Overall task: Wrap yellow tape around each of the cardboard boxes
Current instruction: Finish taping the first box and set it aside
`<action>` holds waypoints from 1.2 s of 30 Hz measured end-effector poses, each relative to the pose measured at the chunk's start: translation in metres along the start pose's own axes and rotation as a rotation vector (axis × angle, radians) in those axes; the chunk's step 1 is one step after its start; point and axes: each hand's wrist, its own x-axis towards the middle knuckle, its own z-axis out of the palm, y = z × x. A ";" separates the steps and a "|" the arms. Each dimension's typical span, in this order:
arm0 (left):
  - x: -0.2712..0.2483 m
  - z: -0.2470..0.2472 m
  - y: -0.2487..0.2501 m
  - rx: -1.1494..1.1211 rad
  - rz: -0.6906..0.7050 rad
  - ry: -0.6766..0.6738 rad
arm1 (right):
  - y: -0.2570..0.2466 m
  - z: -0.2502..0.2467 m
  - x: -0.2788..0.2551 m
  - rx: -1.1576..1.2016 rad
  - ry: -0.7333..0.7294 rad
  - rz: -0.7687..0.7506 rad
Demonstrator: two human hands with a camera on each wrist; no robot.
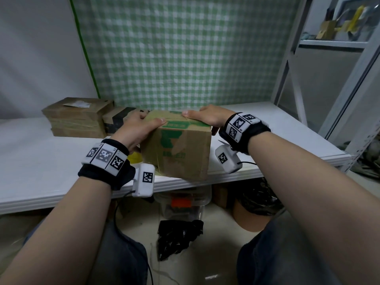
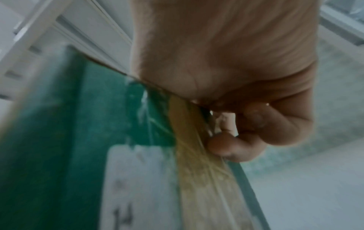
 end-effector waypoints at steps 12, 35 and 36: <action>0.003 0.001 -0.001 -0.008 0.007 0.002 | 0.017 -0.006 0.028 0.347 -0.081 0.099; 0.021 0.006 -0.011 -0.261 0.185 0.231 | 0.019 0.020 -0.004 0.612 0.475 -0.113; 0.020 0.006 -0.013 -0.282 0.149 0.225 | 0.021 0.022 -0.004 0.614 0.475 -0.101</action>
